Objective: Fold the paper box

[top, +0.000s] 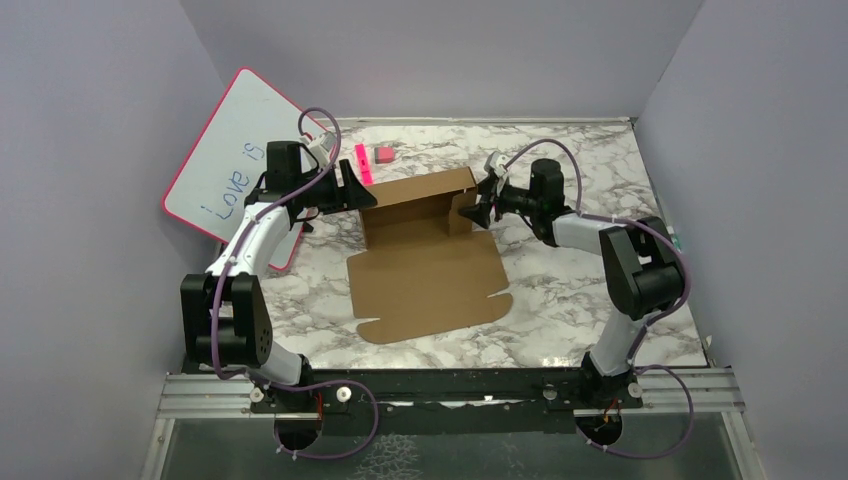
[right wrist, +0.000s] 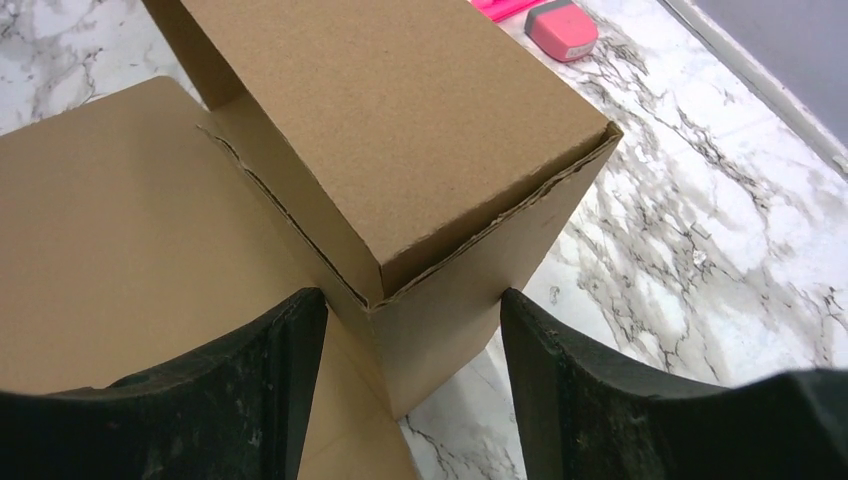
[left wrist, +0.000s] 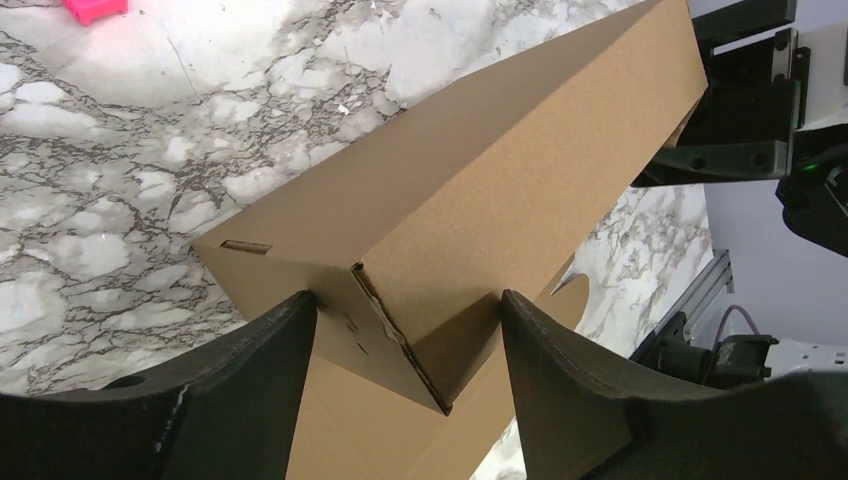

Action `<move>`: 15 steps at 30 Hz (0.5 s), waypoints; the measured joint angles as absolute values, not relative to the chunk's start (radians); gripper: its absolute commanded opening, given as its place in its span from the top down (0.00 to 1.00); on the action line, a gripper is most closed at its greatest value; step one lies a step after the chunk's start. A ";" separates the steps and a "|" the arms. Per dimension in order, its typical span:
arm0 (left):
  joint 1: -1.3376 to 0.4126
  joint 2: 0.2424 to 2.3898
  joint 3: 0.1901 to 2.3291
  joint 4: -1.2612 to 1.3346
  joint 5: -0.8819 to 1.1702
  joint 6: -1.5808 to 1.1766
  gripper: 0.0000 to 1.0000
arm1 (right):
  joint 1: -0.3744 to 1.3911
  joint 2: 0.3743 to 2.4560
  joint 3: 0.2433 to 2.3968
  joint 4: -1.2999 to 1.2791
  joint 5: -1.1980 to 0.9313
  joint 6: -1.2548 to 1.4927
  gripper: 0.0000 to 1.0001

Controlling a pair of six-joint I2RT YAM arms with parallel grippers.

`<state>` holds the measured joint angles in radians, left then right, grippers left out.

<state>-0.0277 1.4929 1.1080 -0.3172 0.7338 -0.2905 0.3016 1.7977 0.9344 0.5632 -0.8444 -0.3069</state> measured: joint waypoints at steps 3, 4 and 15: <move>-0.029 1.497 1.108 -0.316 0.739 -0.290 0.32 | 0.297 1.815 0.950 0.576 -0.844 -0.303 0.40; -0.029 1.497 1.108 -0.316 0.741 -0.290 0.32 | 0.295 1.819 0.952 0.580 -0.844 -0.300 0.42; -0.064 1.489 1.103 -0.319 0.738 -0.286 0.31 | 0.286 1.810 0.935 0.612 -0.794 -0.234 0.57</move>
<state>-0.0635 1.4895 1.1030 -0.3187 0.7376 -0.2863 0.2855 1.8099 0.9352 0.6117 -0.7944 -0.2340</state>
